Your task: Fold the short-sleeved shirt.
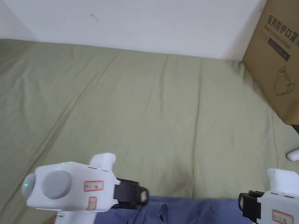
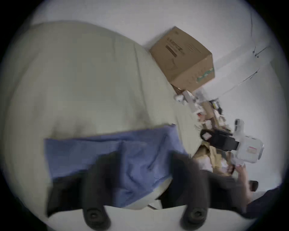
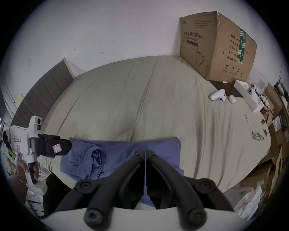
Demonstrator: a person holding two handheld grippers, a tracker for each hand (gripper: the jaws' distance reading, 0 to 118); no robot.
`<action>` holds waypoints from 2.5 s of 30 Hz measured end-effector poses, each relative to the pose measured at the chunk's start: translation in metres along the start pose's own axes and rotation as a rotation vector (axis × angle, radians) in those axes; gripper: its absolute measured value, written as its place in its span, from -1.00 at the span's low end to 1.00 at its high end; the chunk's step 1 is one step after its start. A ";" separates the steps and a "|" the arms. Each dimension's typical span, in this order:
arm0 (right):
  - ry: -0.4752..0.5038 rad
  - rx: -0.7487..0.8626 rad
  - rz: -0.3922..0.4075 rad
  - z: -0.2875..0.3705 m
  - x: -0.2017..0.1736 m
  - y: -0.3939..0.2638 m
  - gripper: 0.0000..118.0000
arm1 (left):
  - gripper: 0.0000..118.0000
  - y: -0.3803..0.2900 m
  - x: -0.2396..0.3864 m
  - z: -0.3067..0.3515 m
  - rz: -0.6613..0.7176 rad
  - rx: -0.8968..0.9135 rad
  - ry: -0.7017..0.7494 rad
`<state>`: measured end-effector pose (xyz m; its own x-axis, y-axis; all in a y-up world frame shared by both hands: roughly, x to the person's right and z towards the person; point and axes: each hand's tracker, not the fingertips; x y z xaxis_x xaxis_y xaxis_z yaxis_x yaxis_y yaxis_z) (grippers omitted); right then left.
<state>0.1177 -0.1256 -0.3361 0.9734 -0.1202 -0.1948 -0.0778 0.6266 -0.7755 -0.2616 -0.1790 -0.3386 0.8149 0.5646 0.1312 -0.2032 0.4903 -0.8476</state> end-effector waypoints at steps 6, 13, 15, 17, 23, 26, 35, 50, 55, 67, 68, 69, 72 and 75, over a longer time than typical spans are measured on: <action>0.016 -0.001 -0.014 -0.005 0.001 0.002 -0.99 | -0.98 -0.020 -0.017 -0.026 -0.016 -0.148 0.158; -0.004 -0.022 0.040 -0.007 -0.001 -0.006 -0.99 | -0.98 -0.049 -0.005 -0.073 0.098 -0.230 -0.006; -0.005 -0.025 0.039 -0.007 0.000 -0.007 -0.99 | -0.98 -0.050 0.000 -0.077 0.146 -0.225 -0.058; -0.007 -0.027 0.037 -0.007 0.000 -0.006 -0.99 | -0.98 -0.051 0.005 -0.085 0.126 -0.223 -0.045; 0.006 -0.030 0.029 -0.005 -0.002 -0.006 -0.99 | -0.98 -0.050 0.021 -0.104 0.088 -0.255 -0.044; 0.011 -0.028 0.032 -0.006 -0.003 -0.005 -0.99 | -0.98 -0.042 0.018 -0.093 0.119 -0.267 -0.053; 0.006 -0.004 0.023 -0.003 -0.005 0.002 -0.99 | -0.98 -0.033 -0.068 0.030 0.181 -0.050 -0.195; -0.013 -0.029 0.050 0.003 -0.016 0.008 -0.99 | 1.00 -0.066 -0.190 -0.006 0.528 -0.030 -0.515; 0.008 -0.047 0.033 0.004 -0.016 0.008 -0.99 | 1.00 -0.065 -0.167 -0.060 0.518 -0.116 -0.678; 0.008 -0.086 0.024 0.002 -0.014 0.006 -0.99 | -0.86 -0.069 -0.155 -0.056 0.401 -0.039 -0.277; 0.007 -0.087 0.025 0.002 -0.014 0.007 -0.99 | -0.86 -0.067 -0.142 -0.045 0.394 -0.025 -0.260; 0.007 -0.086 0.023 0.001 -0.012 0.006 -0.99 | -0.86 -0.065 -0.136 -0.039 0.374 -0.016 -0.229; 0.030 -0.075 0.015 0.002 -0.012 0.009 -0.99 | -0.86 -0.061 -0.121 -0.001 0.291 0.065 -0.172; 0.051 -0.072 0.013 0.000 -0.017 0.010 -0.99 | -0.86 -0.053 -0.112 0.045 0.169 0.099 0.058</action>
<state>0.1008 -0.1174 -0.3407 0.9603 -0.1520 -0.2341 -0.1079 0.5713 -0.8136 -0.3668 -0.2388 -0.2849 0.7938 0.6068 -0.0407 -0.3898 0.4562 -0.8000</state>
